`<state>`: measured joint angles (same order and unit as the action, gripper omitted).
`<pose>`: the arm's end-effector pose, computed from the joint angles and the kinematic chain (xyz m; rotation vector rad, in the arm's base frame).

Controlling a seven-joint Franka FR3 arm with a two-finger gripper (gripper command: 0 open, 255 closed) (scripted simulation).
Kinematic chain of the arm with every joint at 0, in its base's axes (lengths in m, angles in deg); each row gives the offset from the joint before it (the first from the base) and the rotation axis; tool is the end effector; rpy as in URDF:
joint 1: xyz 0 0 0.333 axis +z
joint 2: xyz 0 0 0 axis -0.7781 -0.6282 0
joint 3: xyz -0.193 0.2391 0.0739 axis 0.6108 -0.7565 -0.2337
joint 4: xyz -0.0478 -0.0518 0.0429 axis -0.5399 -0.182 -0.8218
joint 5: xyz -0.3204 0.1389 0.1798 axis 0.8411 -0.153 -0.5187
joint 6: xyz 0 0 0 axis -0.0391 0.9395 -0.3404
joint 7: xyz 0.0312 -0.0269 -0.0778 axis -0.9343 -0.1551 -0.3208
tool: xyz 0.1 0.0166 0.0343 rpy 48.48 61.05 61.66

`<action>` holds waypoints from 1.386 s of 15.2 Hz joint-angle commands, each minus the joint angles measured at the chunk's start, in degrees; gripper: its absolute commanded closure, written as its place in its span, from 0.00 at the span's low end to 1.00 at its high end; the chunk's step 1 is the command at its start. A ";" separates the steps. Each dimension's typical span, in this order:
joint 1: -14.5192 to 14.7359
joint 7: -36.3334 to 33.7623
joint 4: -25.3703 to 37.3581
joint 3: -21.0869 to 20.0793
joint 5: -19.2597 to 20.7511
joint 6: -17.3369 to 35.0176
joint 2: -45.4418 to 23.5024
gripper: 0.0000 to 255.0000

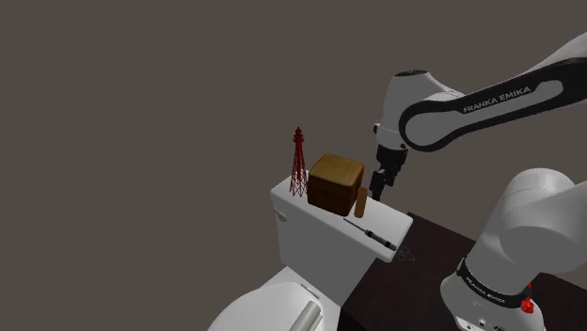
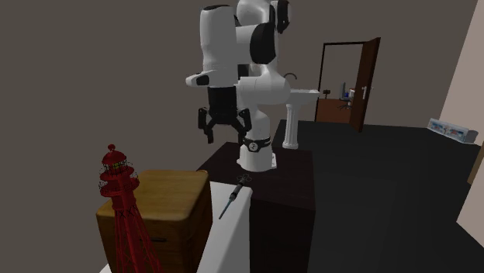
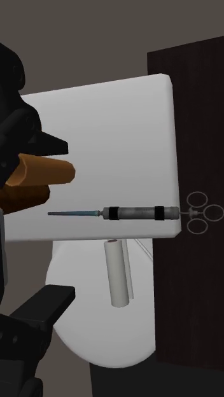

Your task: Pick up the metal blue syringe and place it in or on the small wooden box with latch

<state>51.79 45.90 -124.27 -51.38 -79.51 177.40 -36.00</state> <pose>0.3040 -0.0260 0.3636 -3.1122 -0.0001 0.0321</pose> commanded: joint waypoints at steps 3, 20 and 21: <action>1.18 0.38 -3.87 0.77 -1.06 10.41 -7.28 0.00; 8.04 5.61 -7.13 4.10 -9.46 36.47 -31.32 0.00; 8.04 5.61 -7.13 4.10 -9.47 36.47 -31.32 0.00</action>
<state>59.80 51.48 -131.41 -47.29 -88.92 213.79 -67.24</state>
